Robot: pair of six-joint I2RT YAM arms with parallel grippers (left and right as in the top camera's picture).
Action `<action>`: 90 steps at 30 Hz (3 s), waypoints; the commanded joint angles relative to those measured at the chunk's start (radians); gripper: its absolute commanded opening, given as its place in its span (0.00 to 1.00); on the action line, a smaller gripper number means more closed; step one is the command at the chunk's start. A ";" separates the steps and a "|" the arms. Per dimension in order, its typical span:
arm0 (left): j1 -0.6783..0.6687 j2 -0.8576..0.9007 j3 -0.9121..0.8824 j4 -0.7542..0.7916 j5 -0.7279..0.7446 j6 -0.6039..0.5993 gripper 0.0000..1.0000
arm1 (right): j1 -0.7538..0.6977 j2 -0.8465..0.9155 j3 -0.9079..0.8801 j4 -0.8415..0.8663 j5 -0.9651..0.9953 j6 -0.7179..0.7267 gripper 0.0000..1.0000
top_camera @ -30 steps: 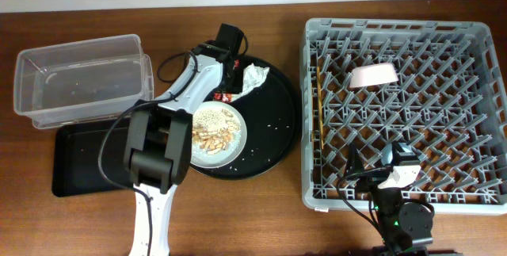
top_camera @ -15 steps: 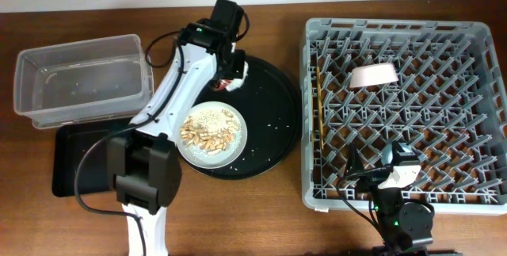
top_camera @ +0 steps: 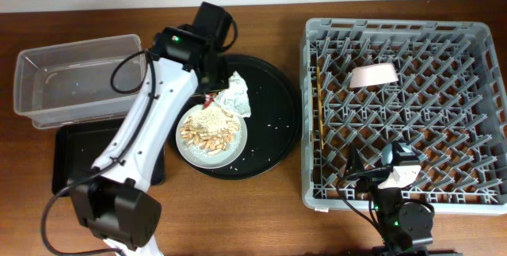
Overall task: Sort waste into correct bins and load items into the dishwasher rack
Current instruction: 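Drop the red wrapper into the clear plastic bin, then grasp the white tissue with the left gripper, then drop the tissue into the clear plastic bin, then grasp the carrot on the platter with the left gripper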
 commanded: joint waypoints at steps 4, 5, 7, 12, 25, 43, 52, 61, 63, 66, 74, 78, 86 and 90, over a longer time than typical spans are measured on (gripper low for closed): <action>0.367 0.019 -0.001 0.208 -0.090 0.049 0.00 | -0.004 -0.007 -0.008 -0.004 -0.002 -0.007 0.98; 0.437 0.044 -0.001 0.279 -0.002 0.101 0.00 | -0.004 -0.007 -0.008 -0.004 -0.002 -0.007 0.98; 0.552 0.143 -0.001 0.372 0.016 0.121 0.02 | -0.004 -0.007 -0.008 -0.004 -0.002 -0.007 0.98; 0.585 0.161 0.082 0.296 0.136 0.178 0.76 | -0.004 -0.007 -0.008 -0.004 -0.002 -0.007 0.98; -0.037 0.523 0.094 0.354 0.093 0.260 0.52 | -0.004 -0.007 -0.008 -0.004 -0.002 -0.007 0.98; 0.529 0.294 0.442 0.127 0.011 0.142 0.98 | -0.004 -0.007 -0.008 -0.004 -0.002 -0.007 0.98; 0.143 0.504 0.373 0.169 0.075 0.727 0.64 | -0.004 -0.007 -0.008 -0.004 -0.002 -0.007 0.98; 0.147 0.624 0.309 0.073 0.197 0.808 0.34 | -0.004 -0.007 -0.008 -0.004 -0.002 -0.007 0.98; 0.142 0.624 0.305 0.054 0.219 0.807 0.21 | -0.004 -0.007 -0.008 -0.004 -0.002 -0.007 0.98; 0.138 0.624 0.299 0.047 0.217 0.793 0.34 | -0.004 -0.007 -0.008 -0.004 -0.002 -0.007 0.98; 0.146 0.576 0.420 0.027 0.160 0.748 0.45 | -0.004 -0.007 -0.008 -0.004 -0.002 -0.007 0.98; 0.191 0.576 0.312 0.175 0.103 0.748 0.52 | -0.004 -0.007 -0.008 -0.004 -0.002 -0.007 0.98; 0.172 0.562 0.209 0.124 0.203 0.684 0.18 | -0.004 -0.007 -0.008 -0.004 -0.002 -0.007 0.98; 0.193 0.362 0.304 0.009 0.164 0.507 0.19 | -0.004 -0.007 -0.008 -0.004 -0.002 -0.007 0.98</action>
